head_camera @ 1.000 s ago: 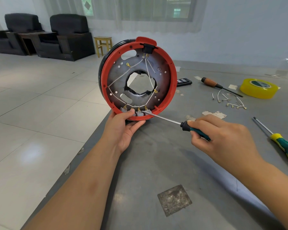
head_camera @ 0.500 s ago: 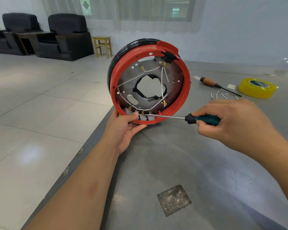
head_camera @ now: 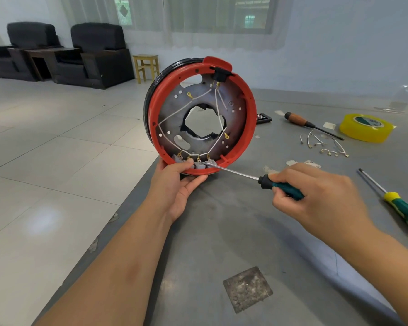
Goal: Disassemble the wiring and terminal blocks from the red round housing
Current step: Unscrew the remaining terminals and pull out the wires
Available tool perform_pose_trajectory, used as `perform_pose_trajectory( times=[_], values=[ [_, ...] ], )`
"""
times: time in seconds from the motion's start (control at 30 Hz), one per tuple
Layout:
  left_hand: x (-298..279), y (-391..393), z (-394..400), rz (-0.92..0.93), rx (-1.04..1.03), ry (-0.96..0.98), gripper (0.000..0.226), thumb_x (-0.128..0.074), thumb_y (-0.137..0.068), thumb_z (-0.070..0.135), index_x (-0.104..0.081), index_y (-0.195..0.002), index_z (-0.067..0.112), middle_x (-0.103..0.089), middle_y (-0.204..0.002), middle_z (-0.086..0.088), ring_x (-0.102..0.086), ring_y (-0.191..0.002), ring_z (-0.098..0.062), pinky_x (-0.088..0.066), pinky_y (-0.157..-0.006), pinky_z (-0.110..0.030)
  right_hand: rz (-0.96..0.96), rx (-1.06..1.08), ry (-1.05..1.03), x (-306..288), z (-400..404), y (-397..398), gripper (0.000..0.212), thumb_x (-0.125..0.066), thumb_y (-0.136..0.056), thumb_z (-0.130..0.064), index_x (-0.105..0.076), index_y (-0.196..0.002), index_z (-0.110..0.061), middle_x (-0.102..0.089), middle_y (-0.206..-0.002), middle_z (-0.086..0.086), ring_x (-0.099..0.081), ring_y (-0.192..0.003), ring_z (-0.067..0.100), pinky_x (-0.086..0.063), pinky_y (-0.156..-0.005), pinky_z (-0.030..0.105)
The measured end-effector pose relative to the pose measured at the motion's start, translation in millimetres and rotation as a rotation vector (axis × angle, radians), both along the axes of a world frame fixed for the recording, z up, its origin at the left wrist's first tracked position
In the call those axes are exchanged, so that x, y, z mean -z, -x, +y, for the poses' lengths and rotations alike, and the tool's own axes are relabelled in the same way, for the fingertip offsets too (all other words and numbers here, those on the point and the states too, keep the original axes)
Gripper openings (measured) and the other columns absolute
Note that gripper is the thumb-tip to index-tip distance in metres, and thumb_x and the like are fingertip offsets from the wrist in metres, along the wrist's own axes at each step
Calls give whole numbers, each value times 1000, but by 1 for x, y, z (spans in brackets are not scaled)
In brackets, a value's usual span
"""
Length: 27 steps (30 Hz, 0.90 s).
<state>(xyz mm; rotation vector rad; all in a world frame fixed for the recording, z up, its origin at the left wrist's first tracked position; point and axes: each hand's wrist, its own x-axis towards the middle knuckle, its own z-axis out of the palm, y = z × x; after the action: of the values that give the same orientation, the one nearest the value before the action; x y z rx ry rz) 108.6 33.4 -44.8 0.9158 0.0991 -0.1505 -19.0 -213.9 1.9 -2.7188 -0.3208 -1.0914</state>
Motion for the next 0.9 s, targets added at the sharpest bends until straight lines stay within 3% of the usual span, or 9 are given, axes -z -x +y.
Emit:
perform_pose_trajectory(
  times=[0.2, 0.37, 0.5, 0.57, 0.63, 0.73, 0.83, 0.9],
  values=[
    [1, 0, 1, 39, -34, 105, 37, -64, -94, -8, -61, -127, 9, -80, -104, -17, -78, -96, -43, -65, -78, -50, -78, -10, 47, 11, 8, 1, 25, -55, -87, -29, -77, -95, -23, -71, -89, -6, -59, -57, 26, -46, -42, 30],
    [2, 0, 2, 82, -72, 151, 32, -65, -94, -8, -60, -123, 3, -78, -103, -20, -78, -94, -43, -65, -72, -49, -61, -13, 25, 16, 13, 3, 19, -63, -86, -24, -77, -98, -20, -71, -90, -5, -59, -55, 26, -46, -40, 32],
    [2, -1, 3, 76, -75, 156, 29, -65, -94, -7, -60, -120, 6, -80, -90, -15, -78, -93, -41, -65, -72, -49, 75, -28, -152, 21, 15, 2, 13, -71, -89, -21, -75, -102, -23, -69, -92, -10, -62, -67, 20, -52, -54, 35],
    [2, -1, 2, 71, -74, 152, 29, -66, -94, -7, -60, -118, 6, -80, -89, -14, -78, -93, -40, -65, -72, -49, 147, -40, -272, 24, 13, 2, 16, -74, -87, -21, -74, -102, -26, -67, -90, -18, -58, -73, 8, -49, -63, 24],
    [2, -1, 3, 66, -70, 152, 30, -66, -94, -8, -60, -120, 7, -81, -92, -14, -78, -94, -40, -65, -74, -50, 183, -54, -359, 24, 12, 1, 16, -75, -86, -19, -75, -100, -28, -63, -83, -25, -57, -76, 1, -40, -62, 9],
    [1, 0, 2, 60, -63, 144, 32, -66, -94, -8, -60, -122, 7, -81, -96, -14, -78, -95, -40, -65, -75, -52, 216, -78, -430, 20, 11, 1, 19, -76, -83, -17, -76, -95, -31, -63, -76, -29, -58, -74, -5, -38, -61, 4],
    [1, 0, 2, 40, -60, 130, 36, -63, -95, -10, -61, -124, 12, -81, -98, -12, -79, -95, -38, -65, -79, -53, 233, -67, -440, 9, 5, -1, 25, -75, -79, -22, -71, -87, -46, -66, -84, -31, -60, -73, -3, -40, -61, 6],
    [0, 0, 2, 15, -46, 116, 40, -61, -95, -11, -62, -124, 16, -81, -104, -11, -78, -97, -38, -65, -81, -54, 229, -59, -401, 1, 2, -2, 27, -76, -77, -20, -74, -87, -45, -64, -83, -37, -60, -74, -7, -39, -62, 4]
  ],
)
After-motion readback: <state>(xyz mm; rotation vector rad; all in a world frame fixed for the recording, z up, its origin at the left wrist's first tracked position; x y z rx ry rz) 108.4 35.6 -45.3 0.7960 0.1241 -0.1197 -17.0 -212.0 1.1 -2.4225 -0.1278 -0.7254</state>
